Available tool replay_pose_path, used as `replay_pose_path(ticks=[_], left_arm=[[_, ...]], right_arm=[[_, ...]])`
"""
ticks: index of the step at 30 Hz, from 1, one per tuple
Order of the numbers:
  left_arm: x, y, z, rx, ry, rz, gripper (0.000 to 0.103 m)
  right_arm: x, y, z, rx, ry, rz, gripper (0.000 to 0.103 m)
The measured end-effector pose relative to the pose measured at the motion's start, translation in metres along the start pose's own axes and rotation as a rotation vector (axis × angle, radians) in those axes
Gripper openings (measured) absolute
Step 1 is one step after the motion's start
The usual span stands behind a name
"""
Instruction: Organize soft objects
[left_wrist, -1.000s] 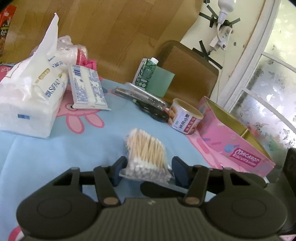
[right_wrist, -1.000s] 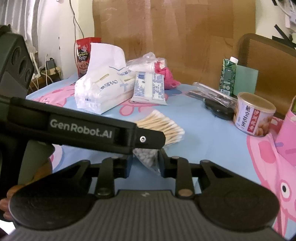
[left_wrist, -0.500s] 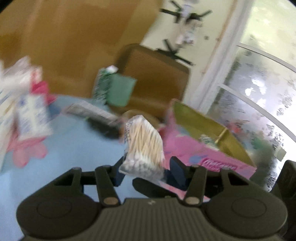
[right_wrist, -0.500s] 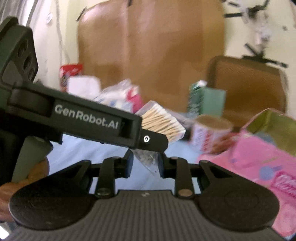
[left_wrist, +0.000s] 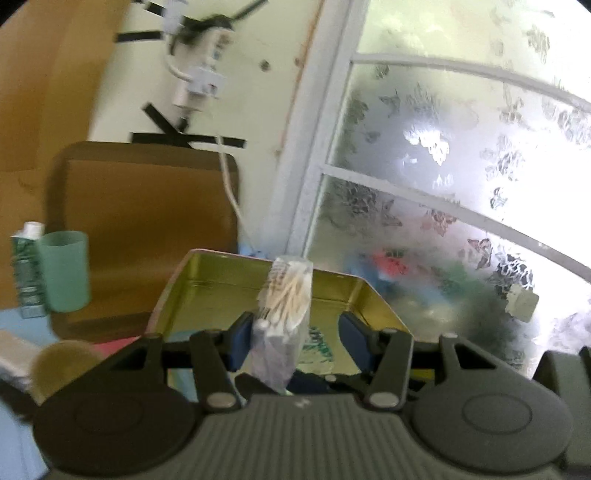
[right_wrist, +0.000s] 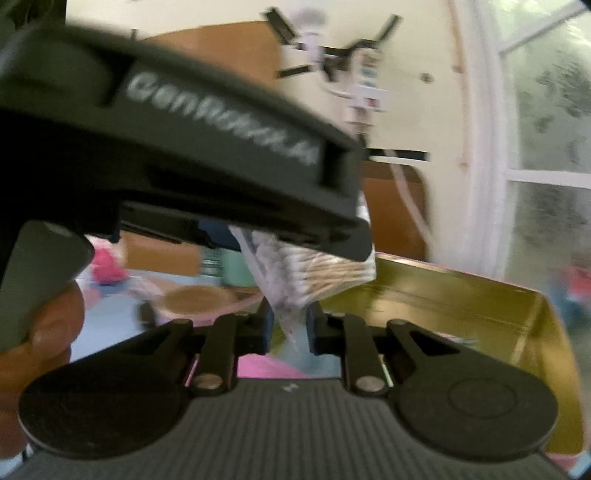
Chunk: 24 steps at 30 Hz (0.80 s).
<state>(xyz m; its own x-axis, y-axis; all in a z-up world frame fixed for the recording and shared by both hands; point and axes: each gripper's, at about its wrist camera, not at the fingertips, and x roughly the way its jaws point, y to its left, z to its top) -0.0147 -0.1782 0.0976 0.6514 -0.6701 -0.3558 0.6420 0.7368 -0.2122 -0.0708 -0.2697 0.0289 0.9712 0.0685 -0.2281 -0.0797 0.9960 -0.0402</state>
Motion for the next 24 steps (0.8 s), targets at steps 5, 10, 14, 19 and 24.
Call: replay_pose_path(ticks=[5, 10, 14, 19, 24], left_arm=[[0.035, 0.009, -0.007, -0.092, 0.085, 0.046, 0.061], [0.014, 0.046, -0.016, -0.202, 0.082, 0.090, 0.068], [-0.019, 0.069, -0.024, -0.256, 0.048, 0.097, 0.069], [-0.076, 0.085, -0.038, -0.209, -0.027, 0.157, 0.071], [-0.140, 0.111, -0.060, -0.159, -0.077, 0.260, 0.072]], right_arm=[[0.028, -0.027, -0.012, 0.008, 0.116, -0.149, 0.024], [0.023, -0.037, -0.016, 0.111, 0.103, -0.180, 0.053], [0.006, -0.021, -0.016, 0.139, 0.071, -0.146, 0.053], [-0.011, 0.021, -0.005, 0.099, 0.000, -0.078, 0.056], [-0.010, 0.072, -0.003, 0.053, 0.005, 0.047, 0.056]])
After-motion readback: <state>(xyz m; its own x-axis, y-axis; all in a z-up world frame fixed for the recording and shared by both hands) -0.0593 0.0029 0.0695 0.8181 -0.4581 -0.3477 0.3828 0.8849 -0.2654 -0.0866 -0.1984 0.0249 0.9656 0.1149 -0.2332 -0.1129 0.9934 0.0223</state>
